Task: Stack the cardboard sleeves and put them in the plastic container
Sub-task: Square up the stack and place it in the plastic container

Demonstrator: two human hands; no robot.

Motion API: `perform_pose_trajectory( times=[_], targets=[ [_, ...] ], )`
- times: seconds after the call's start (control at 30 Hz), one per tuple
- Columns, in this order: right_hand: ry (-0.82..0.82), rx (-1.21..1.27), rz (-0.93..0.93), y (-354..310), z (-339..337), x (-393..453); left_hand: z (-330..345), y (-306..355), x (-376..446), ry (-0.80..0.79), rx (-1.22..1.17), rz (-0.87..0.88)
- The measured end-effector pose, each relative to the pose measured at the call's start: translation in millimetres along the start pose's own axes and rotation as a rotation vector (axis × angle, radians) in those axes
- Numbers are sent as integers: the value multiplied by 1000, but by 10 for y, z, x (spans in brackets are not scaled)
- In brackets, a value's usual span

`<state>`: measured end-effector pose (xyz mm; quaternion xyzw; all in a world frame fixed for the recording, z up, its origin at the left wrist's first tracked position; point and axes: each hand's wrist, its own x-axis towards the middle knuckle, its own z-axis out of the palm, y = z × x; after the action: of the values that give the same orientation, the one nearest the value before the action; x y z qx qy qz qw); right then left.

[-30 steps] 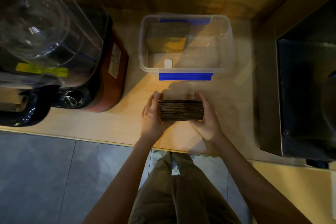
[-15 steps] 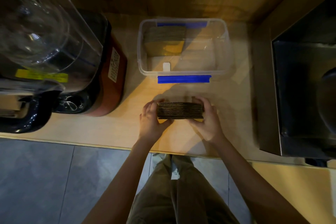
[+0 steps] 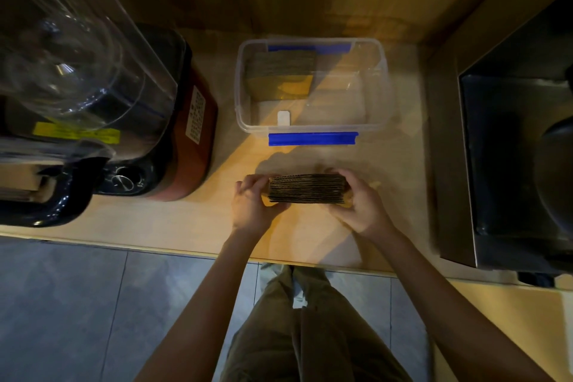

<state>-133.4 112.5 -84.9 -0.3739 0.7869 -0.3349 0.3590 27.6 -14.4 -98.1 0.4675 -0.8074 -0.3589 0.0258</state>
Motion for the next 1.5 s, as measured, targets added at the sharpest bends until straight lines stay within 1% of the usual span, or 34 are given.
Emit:
perform_pose_trajectory(
  times=[0.1, 0.23, 0.37, 0.47, 0.6, 0.7, 0.83, 1.13, 1.23, 1.37, 1.5],
  targets=[
    [-9, -26, -8, -10, -37, 7, 14, 38, -16, 3, -65, 2],
    [10, 35, -4, -11, -54, 20, 4, 86, -24, 4, -154, -5],
    [-51, 97, 4, -18, -134, 43, -30, 143, -75, 13, -190, 8],
    [-62, 99, -21, -14, -203, 57, -56, 199, -120, 24, -209, -17],
    [-88, 104, -55, -56, -331, 79, -109, 255, -154, 23, -246, 4],
    [-132, 119, -58, -114, -456, 94, -181, 338, -189, 26, -226, 26],
    [-128, 61, -72, -291, -642, 159, -360, 452, -153, 41, -205, 86],
    [-77, 144, -117, -773, -945, 412, -904, 820, 155, 183, -104, 272],
    [-18, 149, -123, -882, -936, 577, -1005, 866, 323, 193, -92, 264],
    [3, 149, -105, -897, -848, 826, -1025, 863, 578, 185, -84, 224],
    [1, 129, -93, -838, -746, 1033, -975, 811, 845, 199, 23, 165]
  ],
)
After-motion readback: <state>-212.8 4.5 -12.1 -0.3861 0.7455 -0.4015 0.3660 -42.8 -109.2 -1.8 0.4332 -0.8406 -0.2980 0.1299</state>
